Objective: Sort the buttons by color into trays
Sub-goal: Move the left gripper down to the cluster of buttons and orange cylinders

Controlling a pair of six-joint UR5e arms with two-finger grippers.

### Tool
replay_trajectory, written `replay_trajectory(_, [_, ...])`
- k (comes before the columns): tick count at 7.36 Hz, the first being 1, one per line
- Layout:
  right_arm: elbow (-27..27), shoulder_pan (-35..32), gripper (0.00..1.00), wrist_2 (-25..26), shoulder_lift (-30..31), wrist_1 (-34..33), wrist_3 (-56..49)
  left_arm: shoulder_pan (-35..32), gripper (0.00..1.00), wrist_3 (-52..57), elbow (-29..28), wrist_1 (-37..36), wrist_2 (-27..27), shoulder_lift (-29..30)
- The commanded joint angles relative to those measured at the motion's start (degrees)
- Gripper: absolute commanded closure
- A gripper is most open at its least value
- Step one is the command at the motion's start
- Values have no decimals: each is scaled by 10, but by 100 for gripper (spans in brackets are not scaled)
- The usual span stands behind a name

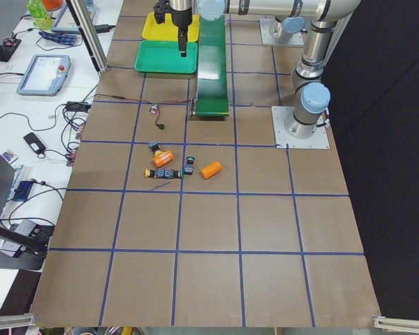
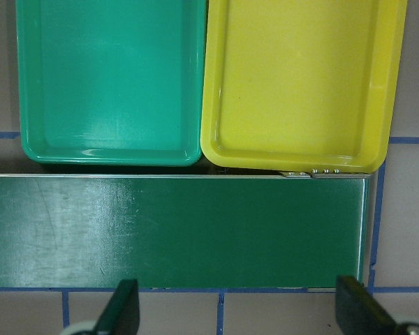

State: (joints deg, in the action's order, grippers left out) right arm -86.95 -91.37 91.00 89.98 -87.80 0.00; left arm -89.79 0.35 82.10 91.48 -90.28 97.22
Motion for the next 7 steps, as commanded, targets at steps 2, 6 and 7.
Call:
replay_trajectory(2, [-4, 0, 0, 0, 0, -1, 5, 16, 0, 10, 6, 2, -4, -16])
replay_trajectory(6, [-9, 0, 0, -1, 2, -36, 14, 181, 0, 196, 49, -58, -4, 34])
replay_trajectory(7, [-9, 0, 0, -6, 4, -27, 45, 202, 0, 293, 68, -105, -4, 49])
